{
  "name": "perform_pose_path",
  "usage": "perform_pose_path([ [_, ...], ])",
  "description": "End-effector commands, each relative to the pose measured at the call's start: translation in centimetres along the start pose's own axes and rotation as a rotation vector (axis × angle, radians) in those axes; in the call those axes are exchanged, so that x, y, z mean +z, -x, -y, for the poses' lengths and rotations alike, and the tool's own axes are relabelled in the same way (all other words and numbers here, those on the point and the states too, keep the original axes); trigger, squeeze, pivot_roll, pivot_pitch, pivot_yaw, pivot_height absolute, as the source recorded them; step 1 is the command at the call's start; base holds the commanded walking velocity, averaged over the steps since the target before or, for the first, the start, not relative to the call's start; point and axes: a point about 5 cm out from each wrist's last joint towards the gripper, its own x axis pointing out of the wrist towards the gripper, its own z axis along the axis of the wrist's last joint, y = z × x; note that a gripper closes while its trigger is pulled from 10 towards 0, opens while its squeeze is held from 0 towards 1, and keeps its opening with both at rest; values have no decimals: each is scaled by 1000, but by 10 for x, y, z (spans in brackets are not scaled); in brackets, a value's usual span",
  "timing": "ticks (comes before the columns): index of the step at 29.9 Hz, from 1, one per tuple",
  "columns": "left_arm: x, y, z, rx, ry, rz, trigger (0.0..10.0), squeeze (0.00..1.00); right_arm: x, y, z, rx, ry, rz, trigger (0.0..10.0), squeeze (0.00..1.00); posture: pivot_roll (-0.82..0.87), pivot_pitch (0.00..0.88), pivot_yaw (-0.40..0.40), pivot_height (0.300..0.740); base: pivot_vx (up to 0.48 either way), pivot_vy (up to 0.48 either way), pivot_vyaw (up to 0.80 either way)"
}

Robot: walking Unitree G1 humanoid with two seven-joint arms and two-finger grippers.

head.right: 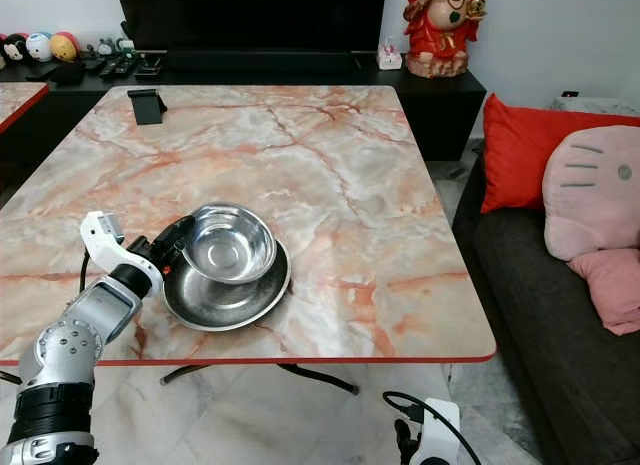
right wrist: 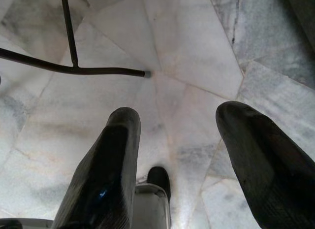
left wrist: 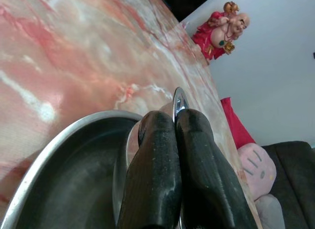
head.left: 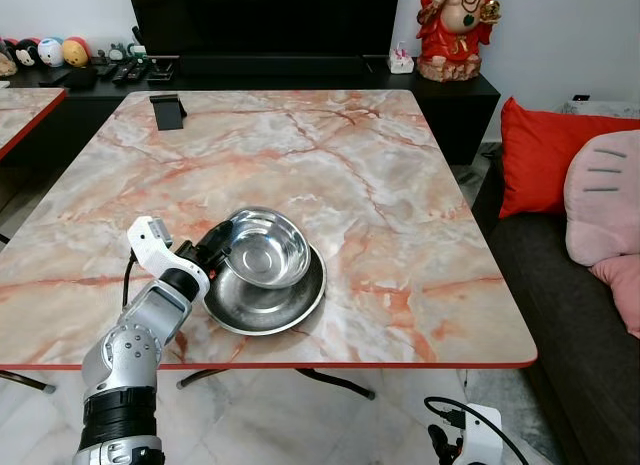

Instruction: Setting the table

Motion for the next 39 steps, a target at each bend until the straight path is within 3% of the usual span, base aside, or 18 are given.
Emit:
perform_pose_path([
  [1, 2, 2, -2, 16, 9, 1, 10000, 0, 0, -1, 0, -8, -10, -18, 10000, 0, 29, 0, -14, 724, 0, 0, 0],
  [10, -2, 3, -4, 31, 13, -21, 10000, 0, -7, 1, 1, -18, -15, -55, 10000, 0, 29, 0, -15, 724, 0, 0, 0],
  [18, 2, 8, 2, -7, 73, -23, 10000, 0, -11, 0, -14, -4, -8, -71, 10000, 0, 34, 0, -16, 724, 0, 0, 0],
  [36, 1, 13, 2, -6, 53, -49, 10000, 0, -15, 3, -3, -21, -7, -85, 10000, 0, 36, 0, -17, 724, 0, 0, 0],
  [37, 1, 13, 2, -6, 53, -49, 10000, 275, -16, 3, -3, -22, -7, -86, 10000, 0, 36, 0, -17, 724, 0, 0, 0],
  [38, 1, 14, 2, -6, 52, -49, 10000, 275, -16, 3, -2, -22, -7, -87, 10000, 0, 36, 0, -17, 724, 0, 0, 0],
  [39, 1, 14, 1, -5, 51, -50, 10000, 467, -16, 3, -2, -23, -7, -87, 10000, 0, 35, 0, -17, 724, 0, 0, 0],
])
